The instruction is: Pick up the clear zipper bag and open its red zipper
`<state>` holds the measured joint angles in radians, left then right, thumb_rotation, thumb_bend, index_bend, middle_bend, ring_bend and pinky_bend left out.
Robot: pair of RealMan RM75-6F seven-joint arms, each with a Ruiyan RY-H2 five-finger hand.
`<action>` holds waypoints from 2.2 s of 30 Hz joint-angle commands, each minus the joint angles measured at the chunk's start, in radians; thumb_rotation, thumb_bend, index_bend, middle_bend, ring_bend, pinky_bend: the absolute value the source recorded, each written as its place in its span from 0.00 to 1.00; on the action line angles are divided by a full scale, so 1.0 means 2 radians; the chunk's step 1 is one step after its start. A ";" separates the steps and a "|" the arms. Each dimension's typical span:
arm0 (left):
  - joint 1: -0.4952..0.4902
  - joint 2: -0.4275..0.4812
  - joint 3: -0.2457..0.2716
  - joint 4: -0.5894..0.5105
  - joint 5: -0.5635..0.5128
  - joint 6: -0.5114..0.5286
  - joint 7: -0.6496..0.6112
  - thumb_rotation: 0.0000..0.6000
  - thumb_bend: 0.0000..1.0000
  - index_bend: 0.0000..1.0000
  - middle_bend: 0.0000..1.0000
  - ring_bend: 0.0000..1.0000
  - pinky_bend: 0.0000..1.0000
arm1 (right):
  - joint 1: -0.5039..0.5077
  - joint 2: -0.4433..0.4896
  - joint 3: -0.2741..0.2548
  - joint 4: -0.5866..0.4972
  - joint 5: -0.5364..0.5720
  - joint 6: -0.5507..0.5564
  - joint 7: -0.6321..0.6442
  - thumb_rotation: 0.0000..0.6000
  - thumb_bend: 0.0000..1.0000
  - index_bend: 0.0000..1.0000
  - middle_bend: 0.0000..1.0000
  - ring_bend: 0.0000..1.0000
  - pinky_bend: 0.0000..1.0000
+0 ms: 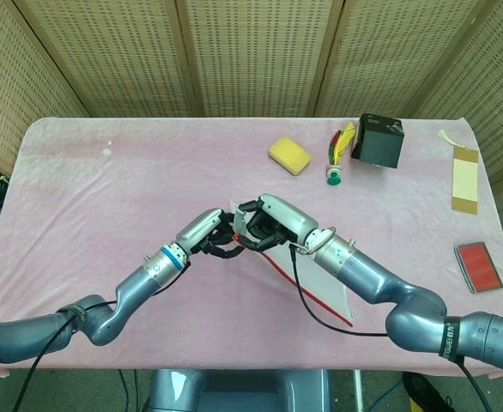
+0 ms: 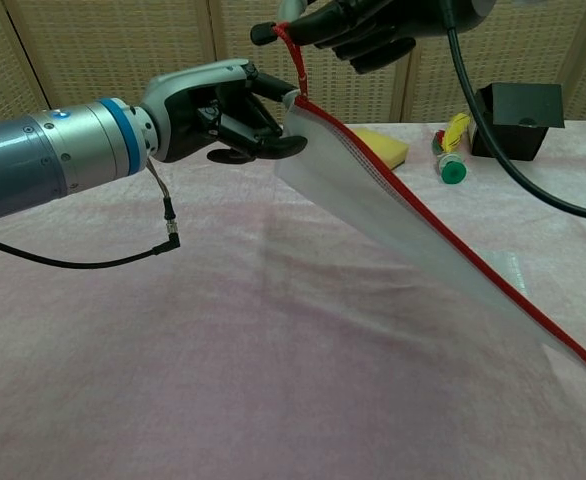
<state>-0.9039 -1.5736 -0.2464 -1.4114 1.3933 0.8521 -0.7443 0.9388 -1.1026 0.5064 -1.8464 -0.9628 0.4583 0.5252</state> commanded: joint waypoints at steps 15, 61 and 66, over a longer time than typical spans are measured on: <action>0.014 0.028 -0.028 -0.022 -0.033 -0.004 -0.060 1.00 0.64 0.88 0.97 0.85 0.96 | -0.038 0.012 -0.030 0.004 -0.064 0.018 0.009 1.00 0.73 0.85 0.97 0.96 1.00; 0.036 0.074 -0.069 -0.075 -0.045 -0.005 -0.169 1.00 0.66 0.89 0.97 0.85 0.96 | -0.033 -0.010 -0.080 0.045 -0.058 0.040 -0.016 1.00 0.73 0.86 0.97 0.96 1.00; 0.037 0.082 -0.075 -0.087 -0.047 -0.003 -0.171 1.00 0.66 0.89 0.97 0.85 0.96 | -0.033 -0.015 -0.085 0.051 -0.057 0.039 -0.018 1.00 0.73 0.86 0.97 0.96 1.00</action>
<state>-0.8305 -1.4109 -0.3939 -1.5827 1.2996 0.8449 -1.0867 0.8724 -1.1314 0.3380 -1.7454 -1.0773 0.5360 0.4893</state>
